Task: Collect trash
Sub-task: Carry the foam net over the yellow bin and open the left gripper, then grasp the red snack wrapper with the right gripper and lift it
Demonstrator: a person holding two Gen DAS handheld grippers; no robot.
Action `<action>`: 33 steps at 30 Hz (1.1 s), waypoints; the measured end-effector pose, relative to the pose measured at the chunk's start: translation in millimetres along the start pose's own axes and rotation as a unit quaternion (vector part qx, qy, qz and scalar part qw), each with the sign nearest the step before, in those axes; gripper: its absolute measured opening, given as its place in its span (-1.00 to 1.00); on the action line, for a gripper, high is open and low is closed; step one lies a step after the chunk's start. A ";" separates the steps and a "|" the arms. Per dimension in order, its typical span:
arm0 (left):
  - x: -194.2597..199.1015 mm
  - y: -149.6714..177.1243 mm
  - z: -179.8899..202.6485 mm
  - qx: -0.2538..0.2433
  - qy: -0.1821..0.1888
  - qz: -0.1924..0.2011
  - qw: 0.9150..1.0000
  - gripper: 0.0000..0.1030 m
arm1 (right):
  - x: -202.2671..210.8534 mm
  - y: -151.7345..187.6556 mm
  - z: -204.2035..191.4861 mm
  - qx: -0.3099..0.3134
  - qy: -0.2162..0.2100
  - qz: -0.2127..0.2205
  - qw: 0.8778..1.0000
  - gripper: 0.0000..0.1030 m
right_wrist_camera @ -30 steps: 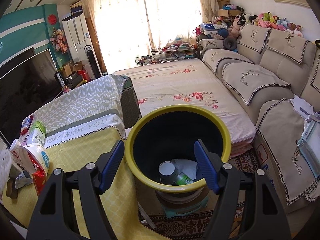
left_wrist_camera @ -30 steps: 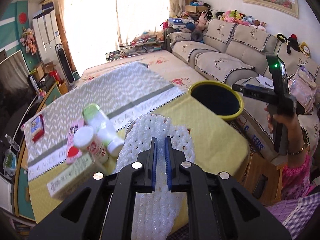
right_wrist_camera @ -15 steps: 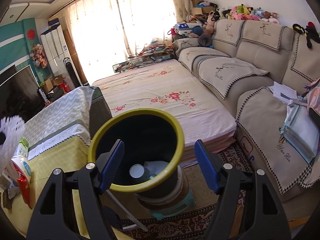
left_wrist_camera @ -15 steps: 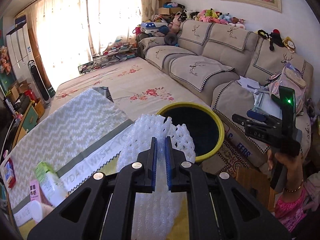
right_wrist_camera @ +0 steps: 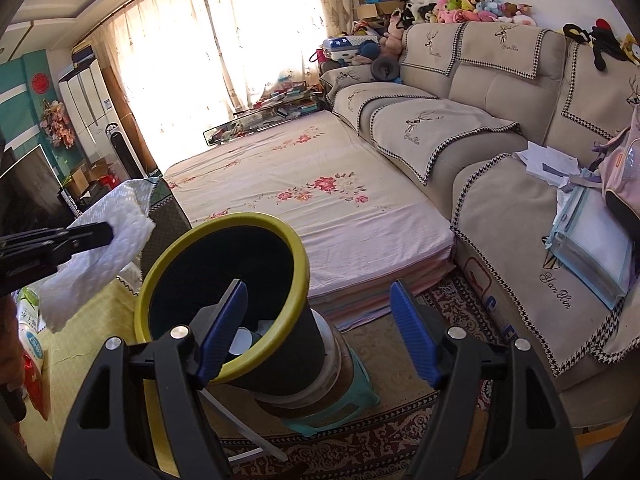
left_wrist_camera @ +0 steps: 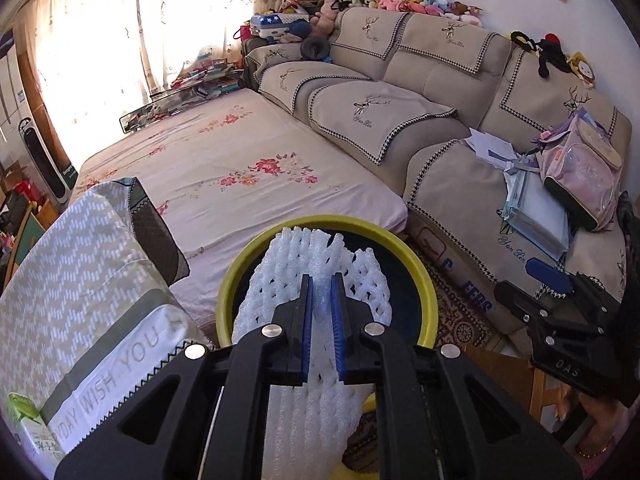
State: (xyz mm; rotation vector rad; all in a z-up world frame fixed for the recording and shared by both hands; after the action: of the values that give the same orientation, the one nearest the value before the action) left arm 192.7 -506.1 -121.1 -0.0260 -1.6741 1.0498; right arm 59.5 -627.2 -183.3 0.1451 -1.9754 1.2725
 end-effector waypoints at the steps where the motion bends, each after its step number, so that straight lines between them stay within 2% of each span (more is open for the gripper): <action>1: -6.1 -2.3 1.8 0.003 -0.001 0.000 1.000 -0.71 | -1.5 0.3 1.8 -0.001 0.001 -0.002 1.000 0.36; 2: -11.6 -4.6 2.9 0.006 -0.005 0.003 1.000 -0.67 | -2.3 0.4 2.7 -0.002 0.001 -0.003 1.000 0.37; 4: -20.4 -5.5 1.0 0.011 -0.013 0.002 1.000 -0.43 | -4.3 0.0 5.0 -0.003 0.002 -0.005 1.000 0.38; 5: -24.7 -6.8 1.0 0.014 -0.015 0.001 1.000 -0.40 | -5.1 -0.4 5.9 -0.003 0.001 -0.005 1.000 0.38; 9: -25.7 -2.8 -5.3 0.022 -0.018 -0.002 1.000 -0.39 | -6.2 -1.4 7.6 -0.004 0.002 -0.006 1.000 0.39; 14: 0.4 5.6 -10.9 0.026 -0.026 0.017 0.999 -0.32 | -4.9 -1.4 5.6 -0.002 -0.001 -0.006 1.000 0.39; 20: 66.0 26.2 -22.1 0.047 -0.018 0.057 0.997 -0.16 | 1.9 0.7 -11.4 0.014 -0.010 -0.004 1.000 0.42; 22: 92.0 35.9 -27.2 0.050 -0.024 0.074 0.996 0.02 | 5.1 1.8 -20.8 0.022 -0.016 -0.003 1.000 0.43; 26: 145.2 60.5 -44.4 0.057 -0.048 0.103 0.992 0.22 | 12.1 5.5 -44.2 0.041 -0.028 -0.003 0.999 0.44; 28: 173.1 76.0 -57.4 0.068 -0.064 0.120 0.988 0.40 | 15.8 8.6 -60.0 0.053 -0.037 -0.004 0.998 0.47; 33: 235.3 124.5 -100.4 0.105 -0.114 0.142 0.978 0.60 | 23.9 21.6 -110.0 0.098 -0.070 -0.011 0.993 0.48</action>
State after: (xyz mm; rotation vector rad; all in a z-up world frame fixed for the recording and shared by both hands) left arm 120.2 -250.3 -19.8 -0.0076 -1.7895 1.4885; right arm 91.8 -519.6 -160.6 0.3598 -1.9569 1.4752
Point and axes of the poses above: each gripper's, at about its wrist camera, not at the fingertips, and x roughly against the way its jaws point, z to its right, y to its underside, the point moved 5 cm from there along -x, roughly the way its jaws point, and after that the axes turned 1 degree about x, right-handed, at the moved point
